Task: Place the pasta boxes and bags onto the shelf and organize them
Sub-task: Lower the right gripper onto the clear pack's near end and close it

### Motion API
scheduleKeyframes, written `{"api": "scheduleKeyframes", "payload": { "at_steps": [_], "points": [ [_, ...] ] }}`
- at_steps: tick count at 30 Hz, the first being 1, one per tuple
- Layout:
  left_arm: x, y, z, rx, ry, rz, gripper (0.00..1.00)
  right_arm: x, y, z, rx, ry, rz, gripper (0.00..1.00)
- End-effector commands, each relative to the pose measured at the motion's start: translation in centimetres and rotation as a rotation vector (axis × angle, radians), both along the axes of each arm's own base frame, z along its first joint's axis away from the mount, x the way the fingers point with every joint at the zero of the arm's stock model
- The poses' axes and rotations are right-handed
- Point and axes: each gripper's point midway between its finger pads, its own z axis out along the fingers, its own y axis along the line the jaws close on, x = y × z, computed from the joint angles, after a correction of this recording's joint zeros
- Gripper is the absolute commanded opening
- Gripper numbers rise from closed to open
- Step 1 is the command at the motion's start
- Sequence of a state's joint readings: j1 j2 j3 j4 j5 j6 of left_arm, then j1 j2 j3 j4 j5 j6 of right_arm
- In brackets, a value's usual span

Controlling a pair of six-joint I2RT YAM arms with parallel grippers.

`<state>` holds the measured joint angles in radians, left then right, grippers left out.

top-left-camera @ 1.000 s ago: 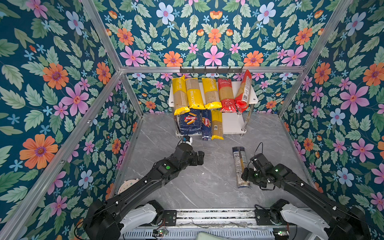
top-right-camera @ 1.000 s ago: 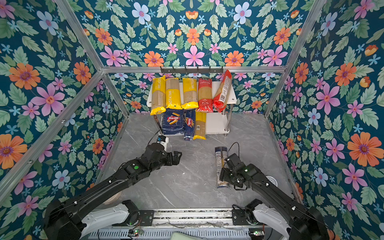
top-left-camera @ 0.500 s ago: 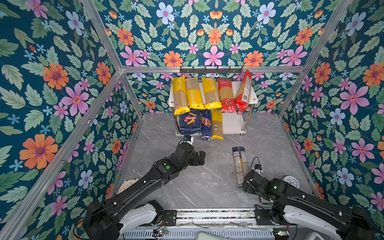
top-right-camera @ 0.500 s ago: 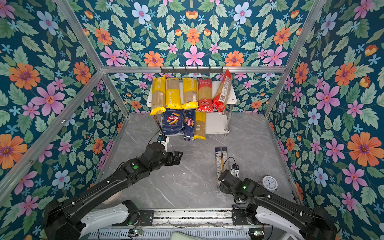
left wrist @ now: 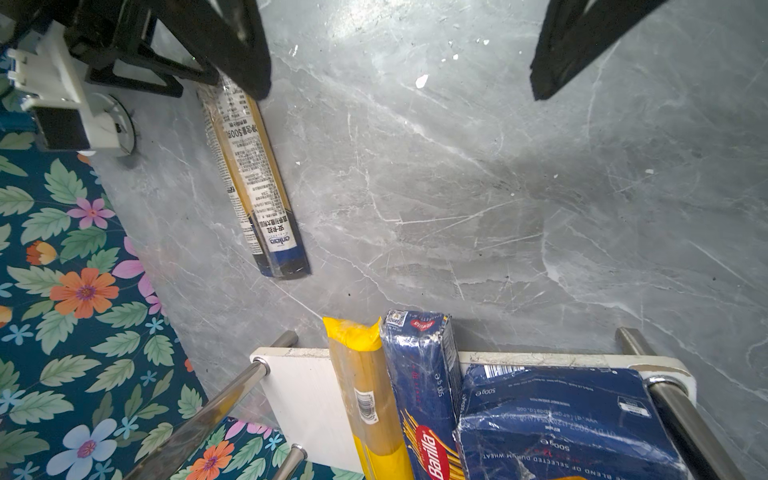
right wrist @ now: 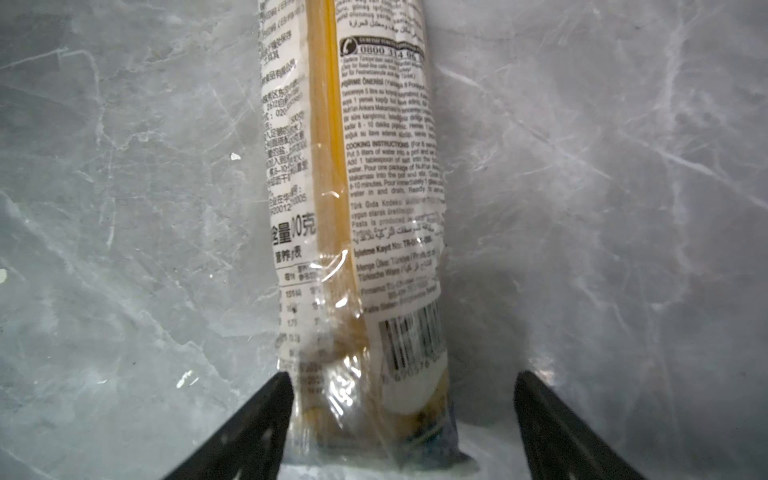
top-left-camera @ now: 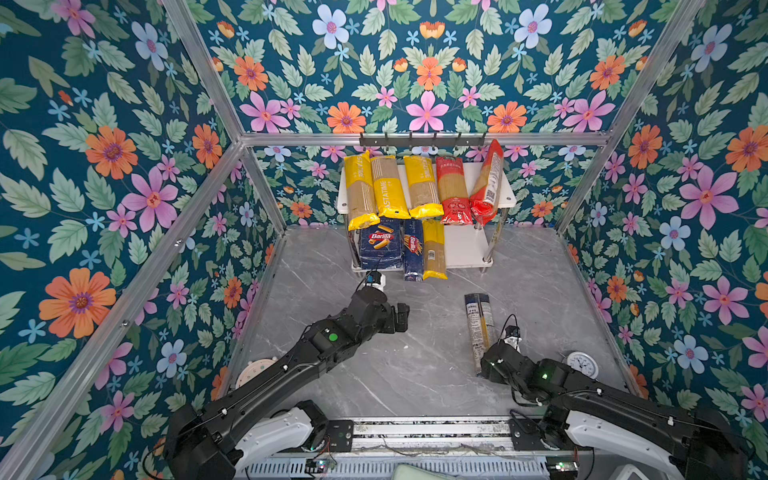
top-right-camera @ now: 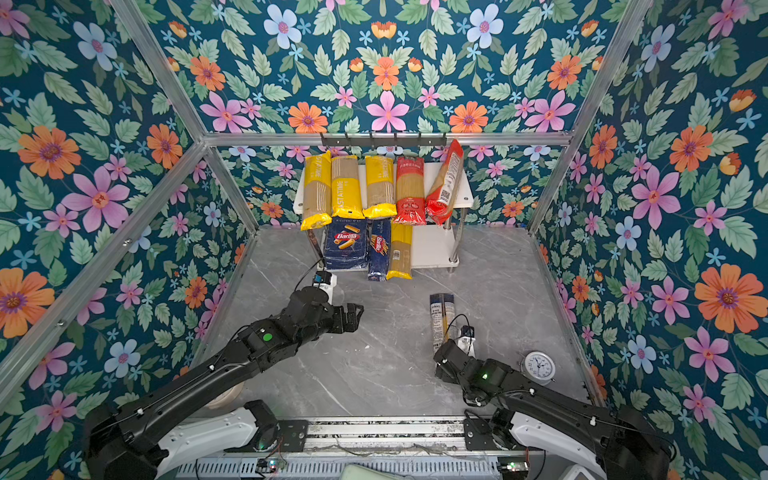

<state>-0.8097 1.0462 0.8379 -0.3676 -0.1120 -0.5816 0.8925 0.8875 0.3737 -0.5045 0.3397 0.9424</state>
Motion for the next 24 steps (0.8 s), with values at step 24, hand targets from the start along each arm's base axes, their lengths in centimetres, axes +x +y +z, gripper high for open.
{"api": "scheduleKeyframes", "payload": {
  "at_steps": [24],
  "points": [
    [-1.4, -3.7, -2.6, -0.078, 0.02, -0.082, 0.99, 0.7, 1.4, -3.5, -0.028, 0.05, 0.008, 0.84]
  ]
}}
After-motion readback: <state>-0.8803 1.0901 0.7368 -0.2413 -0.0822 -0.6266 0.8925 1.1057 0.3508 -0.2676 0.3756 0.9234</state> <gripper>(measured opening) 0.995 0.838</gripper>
